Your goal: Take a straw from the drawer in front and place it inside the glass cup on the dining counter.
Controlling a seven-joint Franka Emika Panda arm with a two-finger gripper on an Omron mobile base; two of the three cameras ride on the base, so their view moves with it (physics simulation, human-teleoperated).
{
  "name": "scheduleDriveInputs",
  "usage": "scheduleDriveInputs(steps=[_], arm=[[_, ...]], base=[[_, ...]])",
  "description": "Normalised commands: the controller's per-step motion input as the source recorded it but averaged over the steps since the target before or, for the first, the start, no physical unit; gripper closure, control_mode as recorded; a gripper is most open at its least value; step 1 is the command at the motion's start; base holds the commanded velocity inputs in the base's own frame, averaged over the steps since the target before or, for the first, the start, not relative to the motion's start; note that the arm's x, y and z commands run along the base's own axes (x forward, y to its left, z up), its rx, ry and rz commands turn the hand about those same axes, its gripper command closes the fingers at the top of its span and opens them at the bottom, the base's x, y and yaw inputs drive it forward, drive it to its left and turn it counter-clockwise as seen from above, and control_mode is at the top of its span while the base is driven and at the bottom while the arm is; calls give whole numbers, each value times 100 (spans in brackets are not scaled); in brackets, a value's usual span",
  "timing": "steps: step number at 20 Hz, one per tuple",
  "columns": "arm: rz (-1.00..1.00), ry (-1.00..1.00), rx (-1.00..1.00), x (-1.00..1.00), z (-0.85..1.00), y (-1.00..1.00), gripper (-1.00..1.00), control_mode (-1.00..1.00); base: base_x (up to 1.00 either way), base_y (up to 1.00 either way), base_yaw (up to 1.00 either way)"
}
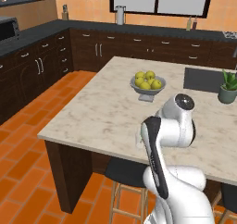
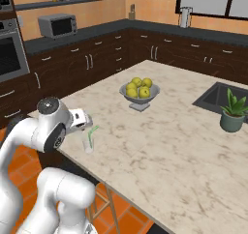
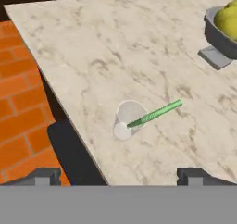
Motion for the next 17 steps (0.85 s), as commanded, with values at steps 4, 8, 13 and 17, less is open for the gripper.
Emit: scheduleDriveInputs(steps=[4,8,13,17], arm=[[5,68,-75,-100,10,72,-100,-100],[8,36,-55,-100,-1,61,-100,-100],[2,-13,-12,-100,35,20,-100,-100],[1,-33,0,-74,100,0,-100,-100]], base=[[0,0,0],[0,0,0],[0,0,0],[0,0,0]])
